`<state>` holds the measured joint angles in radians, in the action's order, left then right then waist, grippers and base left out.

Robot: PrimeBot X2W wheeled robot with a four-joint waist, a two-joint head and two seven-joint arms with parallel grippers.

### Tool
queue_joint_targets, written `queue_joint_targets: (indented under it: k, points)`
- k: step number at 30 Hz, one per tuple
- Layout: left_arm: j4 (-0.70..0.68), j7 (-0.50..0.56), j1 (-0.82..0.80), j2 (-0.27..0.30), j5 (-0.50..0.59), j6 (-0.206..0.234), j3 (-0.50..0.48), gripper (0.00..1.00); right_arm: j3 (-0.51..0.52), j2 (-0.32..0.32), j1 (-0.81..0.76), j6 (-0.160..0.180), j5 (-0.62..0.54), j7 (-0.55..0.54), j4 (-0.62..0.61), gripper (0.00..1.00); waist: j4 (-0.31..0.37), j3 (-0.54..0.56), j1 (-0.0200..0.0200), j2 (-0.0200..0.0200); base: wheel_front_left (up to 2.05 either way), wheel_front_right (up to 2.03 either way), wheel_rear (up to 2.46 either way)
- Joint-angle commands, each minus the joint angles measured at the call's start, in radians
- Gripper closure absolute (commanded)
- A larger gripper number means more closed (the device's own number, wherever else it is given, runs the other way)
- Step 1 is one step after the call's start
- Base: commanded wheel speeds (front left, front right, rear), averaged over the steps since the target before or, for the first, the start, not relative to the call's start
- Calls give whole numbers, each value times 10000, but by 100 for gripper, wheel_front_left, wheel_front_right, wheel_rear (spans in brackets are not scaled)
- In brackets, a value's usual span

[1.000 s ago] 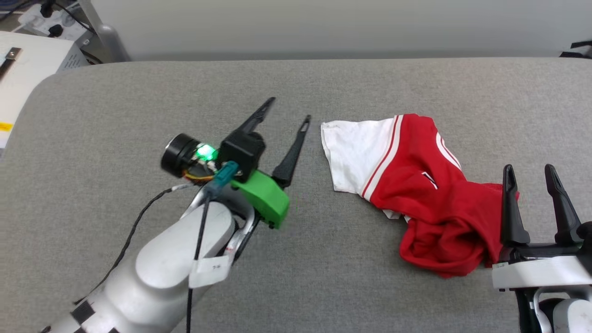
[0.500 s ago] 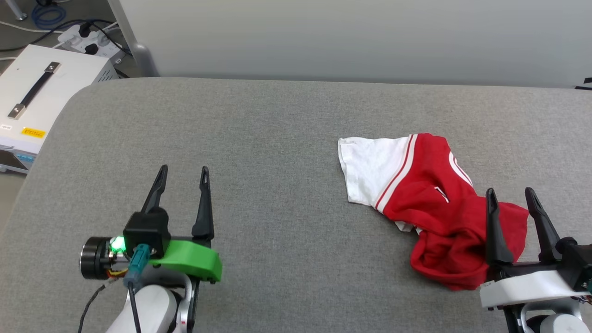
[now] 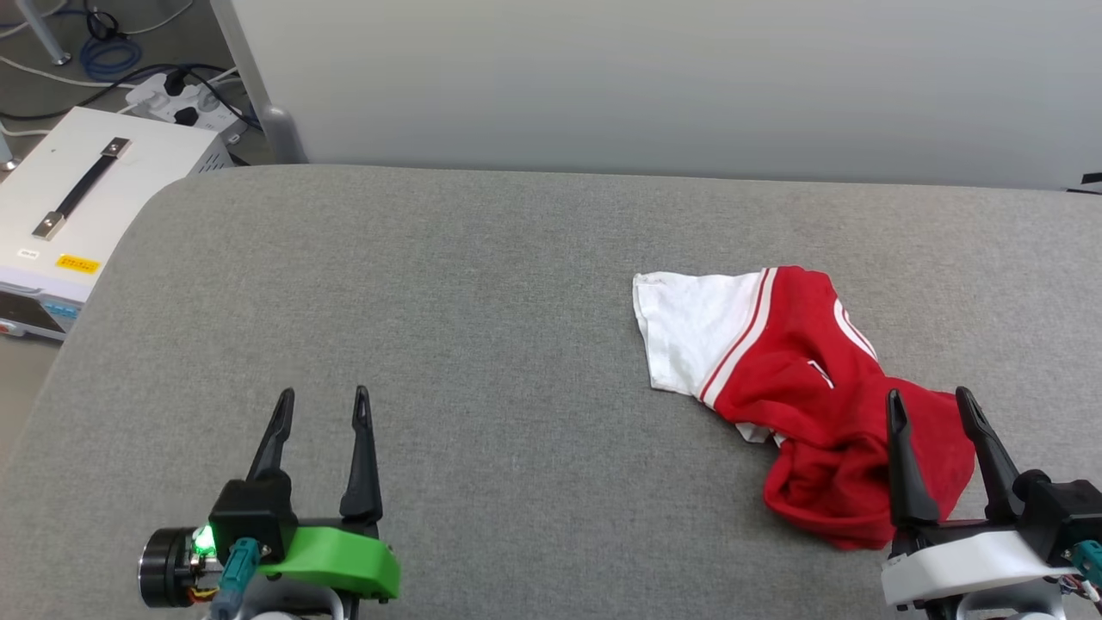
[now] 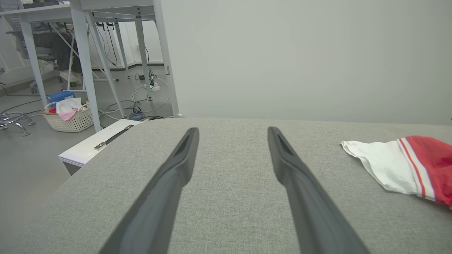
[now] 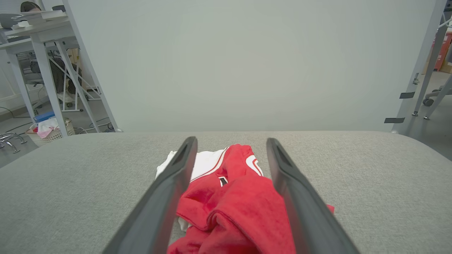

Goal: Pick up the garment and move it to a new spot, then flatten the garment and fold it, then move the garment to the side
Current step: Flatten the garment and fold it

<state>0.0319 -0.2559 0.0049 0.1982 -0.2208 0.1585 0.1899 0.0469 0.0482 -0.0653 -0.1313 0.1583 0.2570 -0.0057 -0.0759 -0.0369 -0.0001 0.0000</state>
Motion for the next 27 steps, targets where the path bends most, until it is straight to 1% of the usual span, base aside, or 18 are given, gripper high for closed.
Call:
queue_joint_targets:
  k: [1, 7, 12, 18, 27]
  points:
    - [-4, -58, 240, -138, 195, -165, -166, 0, -17, 20, -159, 6, 63, 48, 25, 0, 31, 21, 1, 0, 0, 0, 0]
    - [81, -58, 655, -665, 729, -775, -782, 0, -15, 20, -284, 6, 116, 48, 91, 0, 86, 41, 1, 0, 0, 0, 0]
    - [174, -58, 742, -964, 1024, -1111, -1119, 0, -3, 20, -366, 6, 154, 48, 169, 0, 59, 51, 1, 0, 0, 0, 0]
    - [278, -58, 736, -1174, 1266, -1397, -1349, 0, -17, 20, -373, 6, 158, 48, 226, 0, 23, 41, 1, 0, 0, 0, 0]
    - [419, -59, 600, -1323, 1489, -1692, -1583, 0, -47, 20, -295, 6, 152, 48, 233, 0, 52, 3, 1, 0, 0, 0, 0]
